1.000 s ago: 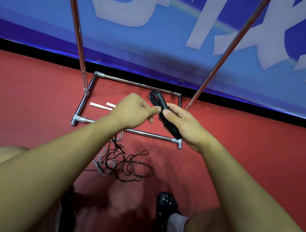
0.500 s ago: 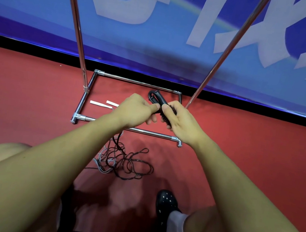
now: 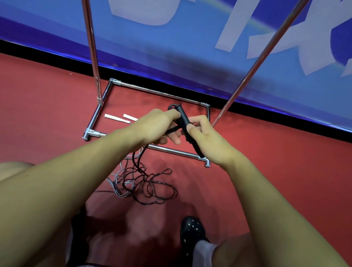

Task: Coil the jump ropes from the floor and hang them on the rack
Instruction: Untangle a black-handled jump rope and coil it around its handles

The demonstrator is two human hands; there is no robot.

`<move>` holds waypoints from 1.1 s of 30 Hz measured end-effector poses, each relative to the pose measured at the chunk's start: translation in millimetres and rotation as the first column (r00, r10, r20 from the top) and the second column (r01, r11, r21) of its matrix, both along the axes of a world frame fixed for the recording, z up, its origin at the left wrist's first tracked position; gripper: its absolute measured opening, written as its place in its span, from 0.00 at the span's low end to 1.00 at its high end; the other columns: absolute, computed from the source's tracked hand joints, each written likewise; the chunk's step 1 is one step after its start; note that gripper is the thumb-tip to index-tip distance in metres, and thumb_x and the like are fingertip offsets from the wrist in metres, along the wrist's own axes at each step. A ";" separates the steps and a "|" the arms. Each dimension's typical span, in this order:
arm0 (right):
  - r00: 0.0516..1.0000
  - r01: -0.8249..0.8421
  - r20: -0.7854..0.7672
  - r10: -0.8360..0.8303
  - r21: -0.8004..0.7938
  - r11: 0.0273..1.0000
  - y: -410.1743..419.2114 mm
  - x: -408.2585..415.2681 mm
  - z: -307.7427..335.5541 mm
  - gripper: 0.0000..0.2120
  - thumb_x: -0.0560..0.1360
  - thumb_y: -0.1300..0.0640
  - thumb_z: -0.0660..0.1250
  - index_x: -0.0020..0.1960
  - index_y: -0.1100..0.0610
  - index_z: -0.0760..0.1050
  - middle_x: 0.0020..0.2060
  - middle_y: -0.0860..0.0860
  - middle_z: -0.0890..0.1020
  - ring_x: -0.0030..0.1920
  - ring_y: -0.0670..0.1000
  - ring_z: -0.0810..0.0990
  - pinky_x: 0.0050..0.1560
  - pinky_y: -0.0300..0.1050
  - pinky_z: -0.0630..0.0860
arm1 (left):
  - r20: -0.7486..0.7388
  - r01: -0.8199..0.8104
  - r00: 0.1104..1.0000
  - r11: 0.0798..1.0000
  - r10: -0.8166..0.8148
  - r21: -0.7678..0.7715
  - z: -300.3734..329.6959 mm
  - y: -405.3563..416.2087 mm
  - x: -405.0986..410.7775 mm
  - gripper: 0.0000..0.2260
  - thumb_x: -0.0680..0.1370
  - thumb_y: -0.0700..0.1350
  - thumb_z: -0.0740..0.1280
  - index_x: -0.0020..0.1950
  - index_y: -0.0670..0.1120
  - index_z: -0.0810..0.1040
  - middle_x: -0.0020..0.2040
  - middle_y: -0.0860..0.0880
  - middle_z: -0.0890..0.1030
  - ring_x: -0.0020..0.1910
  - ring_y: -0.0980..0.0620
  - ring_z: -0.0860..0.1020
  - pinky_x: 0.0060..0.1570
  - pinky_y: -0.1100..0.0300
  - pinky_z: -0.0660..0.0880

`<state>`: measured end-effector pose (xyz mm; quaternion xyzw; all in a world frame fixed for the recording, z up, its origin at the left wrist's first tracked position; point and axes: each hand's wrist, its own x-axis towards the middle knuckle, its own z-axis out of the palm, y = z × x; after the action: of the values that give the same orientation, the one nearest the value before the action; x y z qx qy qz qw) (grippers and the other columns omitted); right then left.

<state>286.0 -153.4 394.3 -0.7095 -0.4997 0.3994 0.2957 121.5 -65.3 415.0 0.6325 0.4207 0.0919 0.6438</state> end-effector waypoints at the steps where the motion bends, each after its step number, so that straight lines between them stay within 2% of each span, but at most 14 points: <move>1: 1.000 0.005 -0.008 -0.005 0.013 1.000 -1.2 0.1 0.6 0.13 0.85 0.48 0.60 0.67 0.51 0.69 0.56 0.53 0.83 0.56 0.50 0.82 0.64 0.51 0.76 | -0.007 0.016 1.000 1.000 -0.016 0.012 -1.5 -0.2 -0.4 0.22 0.83 0.56 0.57 0.51 0.41 0.83 0.40 0.44 0.87 0.27 0.52 0.69 0.36 0.58 0.68; 5: 0.991 0.083 -0.112 -0.072 0.100 0.991 -5.7 4.1 9.7 0.17 0.77 0.55 0.75 0.63 0.55 0.74 0.52 0.55 0.83 0.48 0.44 0.84 0.57 0.42 0.80 | -0.028 0.036 0.999 0.993 -0.033 0.111 -9.3 2.6 -1.3 0.28 0.80 0.64 0.63 0.47 0.40 0.86 0.39 0.40 0.86 0.28 0.50 0.67 0.35 0.57 0.65; 8: 0.976 0.124 -0.186 -0.110 0.066 0.990 -6.8 6.5 13.4 0.23 0.68 0.51 0.82 0.58 0.52 0.74 0.50 0.58 0.85 0.48 0.53 0.86 0.59 0.52 0.80 | 0.026 0.072 0.997 0.990 -0.075 0.123 -6.7 1.0 -1.9 0.27 0.80 0.63 0.64 0.40 0.41 0.86 0.37 0.37 0.84 0.28 0.49 0.65 0.32 0.58 0.63; 10: 0.937 0.118 -0.334 -0.102 0.028 0.993 -8.2 7.2 11.4 0.26 0.68 0.51 0.80 0.60 0.53 0.72 0.46 0.55 0.84 0.46 0.52 0.84 0.61 0.57 0.79 | 0.098 0.094 0.990 0.989 -0.105 0.114 -1.3 -3.5 -0.5 0.26 0.82 0.59 0.63 0.39 0.40 0.85 0.37 0.41 0.85 0.27 0.51 0.65 0.31 0.60 0.64; 12: 0.832 0.029 -0.552 -0.047 -0.042 0.999 -10.8 6.0 12.2 0.26 0.74 0.53 0.76 0.68 0.52 0.70 0.45 0.53 0.81 0.50 0.54 0.84 0.59 0.62 0.81 | 0.148 0.103 0.982 0.988 -0.120 0.116 0.3 -5.7 0.4 0.24 0.83 0.57 0.63 0.41 0.38 0.84 0.39 0.42 0.85 0.27 0.52 0.66 0.30 0.62 0.64; 14: 0.753 -0.086 -0.659 0.002 -0.096 0.992 -13.1 2.4 16.3 0.21 0.79 0.56 0.70 0.70 0.50 0.68 0.46 0.52 0.78 0.55 0.61 0.85 0.51 0.58 0.84 | 0.150 0.120 0.979 0.984 -0.139 0.130 -1.1 -5.6 -0.2 0.24 0.84 0.57 0.63 0.42 0.39 0.84 0.38 0.40 0.84 0.27 0.52 0.67 0.30 0.61 0.64; 16: 0.821 -0.101 -0.570 0.037 -0.081 0.992 -13.4 1.8 19.6 0.16 0.81 0.57 0.68 0.67 0.50 0.71 0.46 0.53 0.80 0.48 0.63 0.86 0.42 0.51 0.83 | 0.145 0.128 0.979 0.985 -0.145 0.118 -1.4 -6.8 -0.4 0.24 0.84 0.57 0.62 0.40 0.40 0.83 0.33 0.45 0.82 0.26 0.52 0.70 0.29 0.62 0.66; 19: 0.906 -0.028 -0.422 0.024 -0.003 1.000 -9.5 3.0 21.2 0.13 0.80 0.56 0.70 0.63 0.51 0.73 0.45 0.57 0.85 0.34 0.57 0.83 0.34 0.46 0.77 | 0.134 0.116 0.983 0.989 -0.128 0.093 2.3 -6.9 1.0 0.24 0.84 0.58 0.61 0.37 0.42 0.78 0.26 0.48 0.76 0.23 0.51 0.72 0.27 0.62 0.70; 22: 0.920 0.034 -0.391 -0.010 0.052 0.998 -4.1 2.1 20.1 0.11 0.80 0.57 0.71 0.60 0.54 0.74 0.40 0.57 0.83 0.31 0.54 0.79 0.32 0.44 0.76 | 0.046 0.070 0.996 0.989 -0.077 0.133 2.2 -4.6 2.4 0.26 0.82 0.62 0.61 0.39 0.41 0.78 0.22 0.48 0.69 0.22 0.48 0.74 0.27 0.62 0.71; 25: 0.941 0.094 -0.333 -0.066 0.068 0.993 -0.1 2.9 14.9 0.14 0.78 0.59 0.73 0.60 0.60 0.73 0.37 0.54 0.80 0.31 0.53 0.77 0.32 0.44 0.75 | -0.019 0.012 1.000 0.987 -0.009 0.163 -3.8 -1.0 2.8 0.26 0.80 0.65 0.64 0.38 0.43 0.76 0.22 0.48 0.71 0.22 0.50 0.71 0.27 0.63 0.68; 27: 0.919 0.138 -0.379 -0.109 0.049 0.989 0.7 3.9 12.2 0.16 0.79 0.59 0.73 0.62 0.62 0.71 0.38 0.54 0.78 0.32 0.53 0.76 0.33 0.45 0.74 | 0.014 0.021 1.000 0.986 -0.024 0.163 -5.7 0.6 3.5 0.24 0.81 0.63 0.64 0.39 0.43 0.79 0.25 0.49 0.75 0.23 0.52 0.67 0.26 0.63 0.63; 29: 0.845 0.176 -0.512 -0.152 -0.002 0.984 1.3 5.4 12.5 0.16 0.82 0.55 0.68 0.64 0.61 0.71 0.40 0.56 0.77 0.33 0.52 0.75 0.35 0.47 0.74 | 0.058 0.017 0.998 0.987 -0.027 0.160 -6.5 3.2 3.0 0.22 0.82 0.59 0.64 0.44 0.42 0.83 0.28 0.50 0.79 0.24 0.54 0.64 0.25 0.63 0.61; 33: 0.663 0.173 -0.721 -0.202 -0.115 0.978 2.0 8.2 20.0 0.28 0.84 0.42 0.53 0.73 0.63 0.70 0.41 0.57 0.79 0.35 0.55 0.76 0.39 0.48 0.72 | 0.100 0.017 0.994 0.986 -0.034 0.164 -13.1 8.5 0.3 0.13 0.84 0.48 0.64 0.47 0.42 0.83 0.34 0.51 0.82 0.24 0.55 0.63 0.24 0.63 0.59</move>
<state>294.2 -151.4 414.3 -0.5450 -0.2577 0.6248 0.4962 121.8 -56.8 401.9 0.6828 0.3701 0.1501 0.6119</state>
